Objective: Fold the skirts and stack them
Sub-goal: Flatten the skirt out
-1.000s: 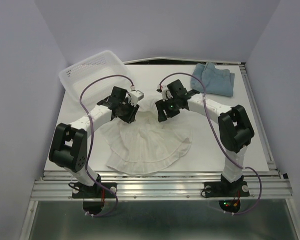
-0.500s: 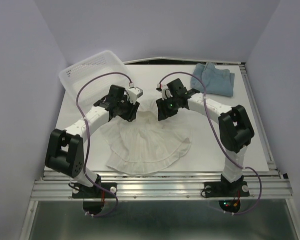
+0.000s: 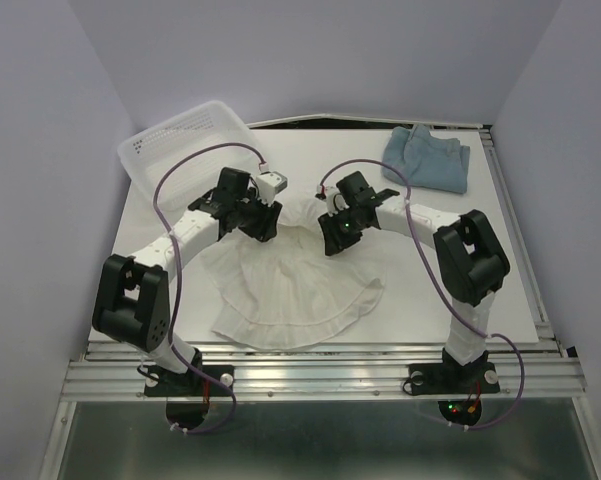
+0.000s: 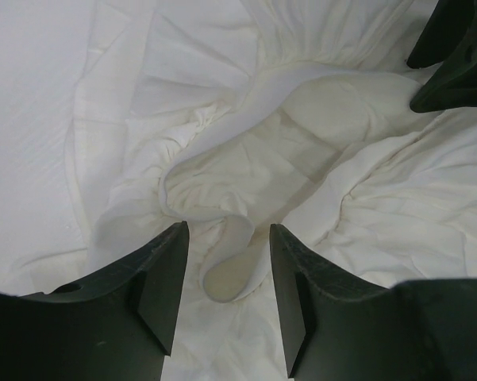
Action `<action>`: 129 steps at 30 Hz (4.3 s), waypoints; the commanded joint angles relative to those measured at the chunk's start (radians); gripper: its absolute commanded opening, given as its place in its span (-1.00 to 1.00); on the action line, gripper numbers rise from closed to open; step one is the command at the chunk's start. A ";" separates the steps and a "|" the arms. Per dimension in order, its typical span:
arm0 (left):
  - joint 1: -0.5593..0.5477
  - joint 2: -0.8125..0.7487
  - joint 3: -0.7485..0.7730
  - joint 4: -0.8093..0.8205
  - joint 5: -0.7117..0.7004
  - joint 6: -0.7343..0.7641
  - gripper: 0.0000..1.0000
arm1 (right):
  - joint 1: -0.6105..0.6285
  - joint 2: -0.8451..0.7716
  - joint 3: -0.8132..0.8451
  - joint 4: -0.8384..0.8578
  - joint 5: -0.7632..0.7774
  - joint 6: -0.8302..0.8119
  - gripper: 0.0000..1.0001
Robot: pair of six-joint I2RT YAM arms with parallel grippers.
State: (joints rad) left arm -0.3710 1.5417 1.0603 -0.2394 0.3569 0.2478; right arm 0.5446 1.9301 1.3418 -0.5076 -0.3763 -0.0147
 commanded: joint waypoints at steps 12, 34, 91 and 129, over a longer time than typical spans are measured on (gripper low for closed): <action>0.047 0.020 0.104 -0.066 0.039 0.099 0.11 | 0.003 -0.072 0.028 0.018 0.022 -0.045 -0.99; 0.038 0.210 0.150 0.002 -0.062 -0.156 -0.42 | 0.003 -0.146 0.039 -0.009 0.095 -0.031 -0.99; -0.006 0.216 0.406 -0.055 -0.420 -0.041 -1.00 | -0.239 -0.202 0.133 -0.111 0.192 -0.145 -0.99; -0.109 -0.215 -0.243 -0.004 -0.016 0.289 -0.89 | -0.144 -0.472 -0.306 -0.270 -0.107 -0.702 -0.85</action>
State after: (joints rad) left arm -0.4683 1.4788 0.8349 -0.2012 0.3138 0.4122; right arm 0.3771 1.6024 1.0439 -0.7059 -0.4721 -0.6342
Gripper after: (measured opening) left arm 0.036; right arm 0.060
